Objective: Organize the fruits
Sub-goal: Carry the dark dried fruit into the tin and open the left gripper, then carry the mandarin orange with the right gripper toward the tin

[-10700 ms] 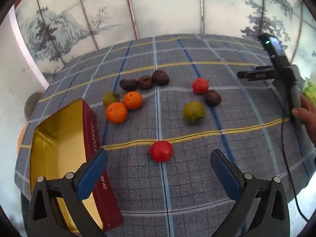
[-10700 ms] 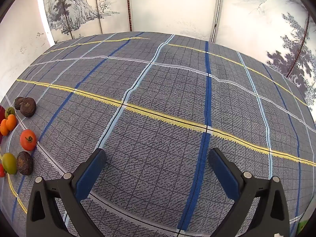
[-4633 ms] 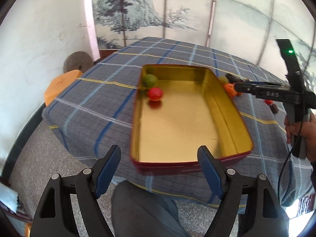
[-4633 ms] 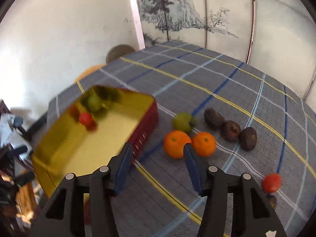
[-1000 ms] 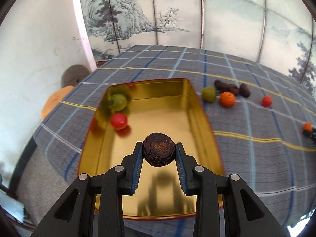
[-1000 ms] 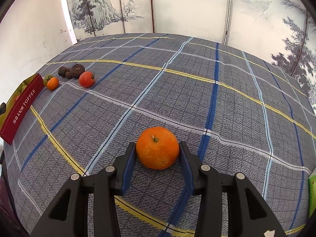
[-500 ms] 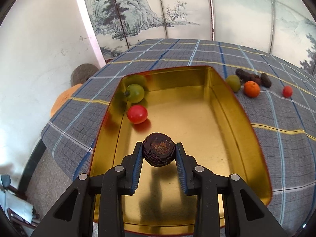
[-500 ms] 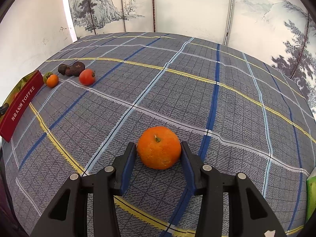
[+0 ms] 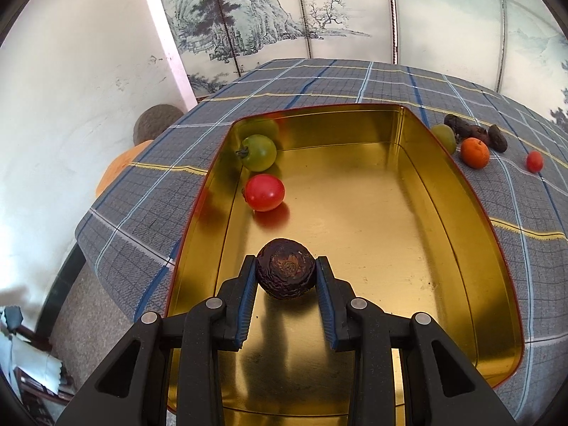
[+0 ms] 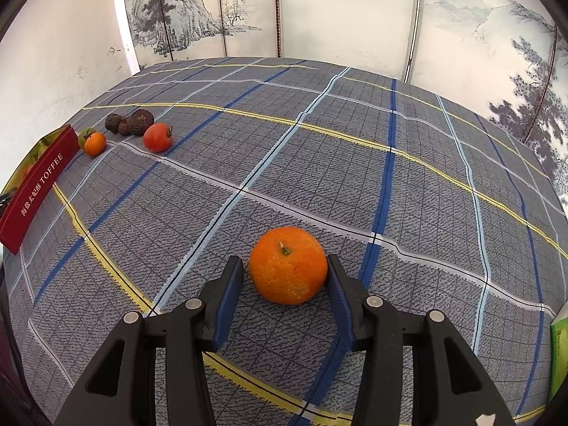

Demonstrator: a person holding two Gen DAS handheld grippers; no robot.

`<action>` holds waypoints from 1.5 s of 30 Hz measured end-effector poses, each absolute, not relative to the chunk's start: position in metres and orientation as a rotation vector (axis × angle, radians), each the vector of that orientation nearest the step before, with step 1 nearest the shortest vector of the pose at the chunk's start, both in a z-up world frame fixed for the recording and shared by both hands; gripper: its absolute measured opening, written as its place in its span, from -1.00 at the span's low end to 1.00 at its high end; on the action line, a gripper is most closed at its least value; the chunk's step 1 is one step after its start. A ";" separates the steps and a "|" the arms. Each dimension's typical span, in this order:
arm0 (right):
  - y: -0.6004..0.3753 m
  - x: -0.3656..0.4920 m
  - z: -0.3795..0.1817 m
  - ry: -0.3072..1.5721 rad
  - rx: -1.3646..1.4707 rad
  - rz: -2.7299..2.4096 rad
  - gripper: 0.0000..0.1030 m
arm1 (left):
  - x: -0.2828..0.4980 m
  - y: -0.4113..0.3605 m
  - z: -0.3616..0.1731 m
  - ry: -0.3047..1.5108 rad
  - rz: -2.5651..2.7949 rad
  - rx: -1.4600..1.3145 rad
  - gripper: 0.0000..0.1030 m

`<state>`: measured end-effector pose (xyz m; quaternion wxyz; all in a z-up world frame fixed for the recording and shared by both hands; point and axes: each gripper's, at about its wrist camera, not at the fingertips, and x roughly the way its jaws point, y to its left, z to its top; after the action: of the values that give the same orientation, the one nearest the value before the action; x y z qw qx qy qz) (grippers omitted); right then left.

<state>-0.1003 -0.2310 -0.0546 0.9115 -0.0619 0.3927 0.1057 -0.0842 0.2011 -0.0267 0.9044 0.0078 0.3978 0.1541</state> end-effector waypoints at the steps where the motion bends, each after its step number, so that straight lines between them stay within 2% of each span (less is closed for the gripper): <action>1: -0.231 -0.100 -0.055 0.809 -0.128 0.218 -0.13 | -0.085 0.201 -0.027 0.821 0.319 0.017 -0.35; 12: -0.231 -0.101 -0.055 0.809 -0.128 0.218 -0.12 | -0.085 0.204 -0.030 0.810 0.316 0.011 -0.33; 15: -0.230 -0.101 -0.055 0.809 -0.128 0.218 -0.12 | -0.087 0.201 -0.027 0.782 0.307 0.018 -0.26; 17: -0.231 -0.101 -0.055 0.809 -0.129 0.218 -0.12 | -0.090 0.199 -0.024 0.756 0.309 0.032 -0.11; 25: -0.231 -0.100 -0.055 0.809 -0.128 0.224 -0.10 | -0.113 0.188 -0.006 0.568 0.224 0.026 -0.08; 29: -0.235 -0.101 -0.054 0.805 -0.105 0.222 -0.22 | -0.131 0.190 -0.001 0.505 0.170 -0.045 0.07; 31: -0.239 -0.100 -0.053 0.802 -0.076 0.223 -0.26 | -0.137 0.192 0.000 0.510 0.131 -0.084 0.14; 36: -0.240 -0.106 -0.051 0.786 -0.038 0.210 -0.26 | -0.149 0.195 0.000 0.577 0.149 -0.119 0.14; 40: -0.234 -0.110 -0.049 0.777 -0.038 0.203 -0.26 | -0.166 0.197 0.006 0.552 0.215 -0.105 0.15; 42: -0.229 -0.113 -0.047 0.771 -0.032 0.205 -0.26 | -0.174 0.198 0.009 0.550 0.234 -0.097 0.21; 45: -0.219 -0.120 -0.039 0.751 -0.018 0.229 -0.27 | -0.183 0.201 0.012 0.549 0.242 -0.104 0.55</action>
<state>-0.1205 -0.2186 -0.0389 0.9240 -0.0089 0.3658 0.1115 -0.1827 0.2007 0.0125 0.9540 -0.0510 0.2702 0.1192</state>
